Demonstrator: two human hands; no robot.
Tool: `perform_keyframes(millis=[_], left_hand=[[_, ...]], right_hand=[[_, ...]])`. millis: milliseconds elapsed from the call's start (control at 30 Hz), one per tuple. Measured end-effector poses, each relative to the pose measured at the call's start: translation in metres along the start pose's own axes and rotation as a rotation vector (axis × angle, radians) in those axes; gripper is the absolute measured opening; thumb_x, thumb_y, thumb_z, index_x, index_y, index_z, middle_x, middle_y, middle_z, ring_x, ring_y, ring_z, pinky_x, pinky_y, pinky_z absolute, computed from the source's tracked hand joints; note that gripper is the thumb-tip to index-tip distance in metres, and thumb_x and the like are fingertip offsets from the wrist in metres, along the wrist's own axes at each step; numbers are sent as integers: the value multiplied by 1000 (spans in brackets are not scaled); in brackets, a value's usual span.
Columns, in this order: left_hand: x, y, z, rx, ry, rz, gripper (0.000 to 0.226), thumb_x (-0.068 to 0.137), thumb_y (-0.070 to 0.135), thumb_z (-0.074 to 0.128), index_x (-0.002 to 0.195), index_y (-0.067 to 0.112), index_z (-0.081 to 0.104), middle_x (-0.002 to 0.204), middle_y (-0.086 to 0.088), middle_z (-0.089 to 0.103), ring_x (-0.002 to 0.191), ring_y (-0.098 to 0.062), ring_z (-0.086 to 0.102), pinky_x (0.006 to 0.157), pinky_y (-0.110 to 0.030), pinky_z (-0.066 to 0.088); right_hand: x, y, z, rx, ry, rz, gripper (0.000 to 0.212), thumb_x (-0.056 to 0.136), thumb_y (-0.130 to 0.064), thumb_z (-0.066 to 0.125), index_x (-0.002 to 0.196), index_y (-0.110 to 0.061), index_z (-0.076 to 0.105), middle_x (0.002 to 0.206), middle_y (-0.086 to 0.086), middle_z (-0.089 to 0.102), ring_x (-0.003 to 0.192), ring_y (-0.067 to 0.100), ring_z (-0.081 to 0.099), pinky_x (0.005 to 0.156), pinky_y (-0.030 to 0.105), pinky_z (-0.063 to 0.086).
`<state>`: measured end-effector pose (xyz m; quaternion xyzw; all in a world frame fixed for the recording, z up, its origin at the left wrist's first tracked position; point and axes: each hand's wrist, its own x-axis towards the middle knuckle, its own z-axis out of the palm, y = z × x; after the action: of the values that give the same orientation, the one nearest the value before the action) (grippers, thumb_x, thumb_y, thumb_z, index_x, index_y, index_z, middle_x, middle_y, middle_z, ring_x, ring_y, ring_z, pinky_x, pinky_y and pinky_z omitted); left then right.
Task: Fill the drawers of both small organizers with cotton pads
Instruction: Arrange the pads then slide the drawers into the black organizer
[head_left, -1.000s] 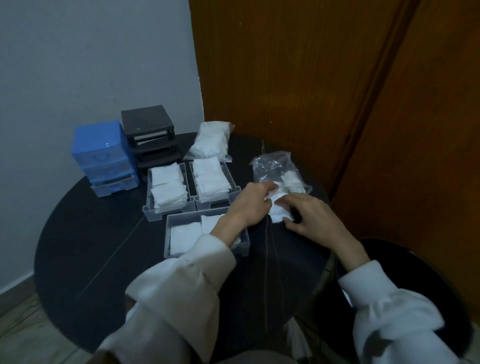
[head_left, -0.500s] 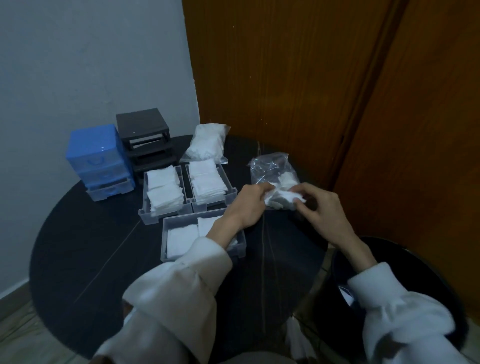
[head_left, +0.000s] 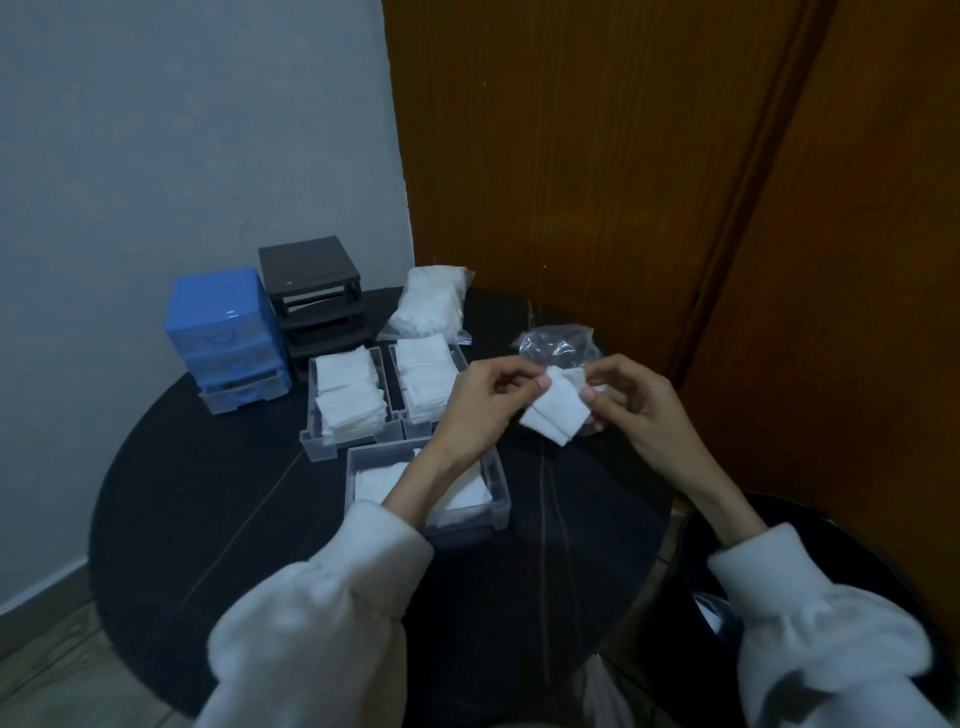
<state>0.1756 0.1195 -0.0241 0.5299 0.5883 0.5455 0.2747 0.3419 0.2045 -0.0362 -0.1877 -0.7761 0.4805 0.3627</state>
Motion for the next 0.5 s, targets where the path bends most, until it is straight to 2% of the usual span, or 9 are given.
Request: perform_keyframes(millis=[100,167,233,367,500], left_hand=[[-4,1,-5,-37,7,-43,10,86,8,64,91,1,69,70,-1,60,63,-2,53,59,-11,41],[-5,2,-8,-68,20,-80,9,86,8,64,91,2,69,68,1,61,62,-1,54,59,-12,41],[-6,4,-10,-109,30,-114,8,86,8,63,91,5,69,75,-6,64,70,-10,58,65,-19,45],[-7,6,-15,-176,93,-158,7,88,10,61,86,9,68,87,-20,65,80,-26,58,70,-32,46],[-8,5,-20,-175,102,-160,8,88,12,62,85,13,69,89,-20,67,80,-28,60,74,-41,47]], right_hand=[[3,1,5,-12,32,3,22,77,-25,65,97,-18,62,97,-2,63,85,14,65,69,29,54],[4,-1,7,-27,68,-33,19,75,-26,67,93,-21,63,99,-3,63,90,17,64,74,32,53],[7,-2,8,-86,82,-87,14,76,-27,66,90,-25,64,105,-6,61,97,11,60,78,25,49],[10,-5,8,-90,81,-61,7,81,-23,68,87,-23,64,113,-5,58,106,7,54,81,18,43],[12,-12,10,-123,-43,-26,11,78,-27,66,86,-19,66,117,-12,55,113,-3,49,90,26,44]])
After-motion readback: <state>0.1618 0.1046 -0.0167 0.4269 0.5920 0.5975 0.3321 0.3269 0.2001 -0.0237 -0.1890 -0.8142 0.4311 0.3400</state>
